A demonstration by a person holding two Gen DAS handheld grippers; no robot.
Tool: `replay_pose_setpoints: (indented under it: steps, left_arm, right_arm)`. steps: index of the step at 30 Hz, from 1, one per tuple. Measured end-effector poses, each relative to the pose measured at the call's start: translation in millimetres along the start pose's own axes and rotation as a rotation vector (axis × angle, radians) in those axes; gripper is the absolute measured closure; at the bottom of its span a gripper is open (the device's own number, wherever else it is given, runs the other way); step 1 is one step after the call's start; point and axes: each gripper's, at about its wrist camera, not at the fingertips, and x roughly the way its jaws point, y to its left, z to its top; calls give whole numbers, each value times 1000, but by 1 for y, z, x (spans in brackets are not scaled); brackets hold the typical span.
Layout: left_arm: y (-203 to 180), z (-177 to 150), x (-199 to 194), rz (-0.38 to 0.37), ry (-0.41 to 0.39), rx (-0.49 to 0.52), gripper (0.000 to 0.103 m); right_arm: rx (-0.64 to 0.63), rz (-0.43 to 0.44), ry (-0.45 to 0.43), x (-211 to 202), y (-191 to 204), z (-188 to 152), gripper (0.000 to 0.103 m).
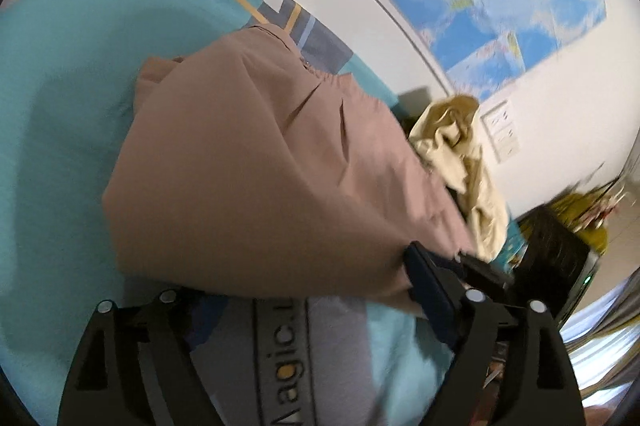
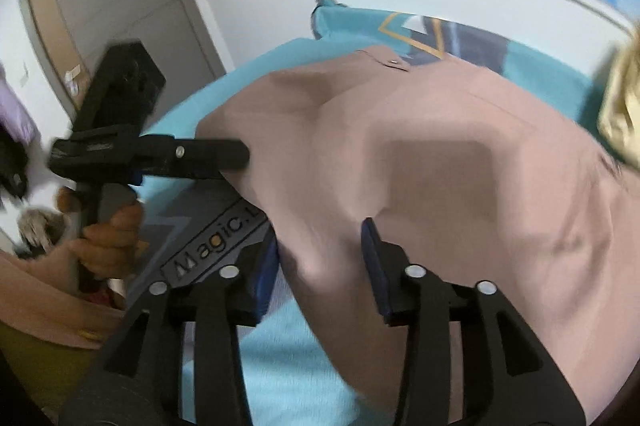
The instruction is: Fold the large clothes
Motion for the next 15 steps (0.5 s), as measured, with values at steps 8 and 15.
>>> replay_pose_setpoints:
  steps: [8, 15]
  left_arm:
    - [-4, 5, 9, 33, -21, -14, 23]
    - [-17, 13, 29, 185, -16, 28, 44]
  right_arm:
    - [310, 17, -142, -91, -64, -54, 49]
    - [641, -112, -316, -170, -135, -119, 28]
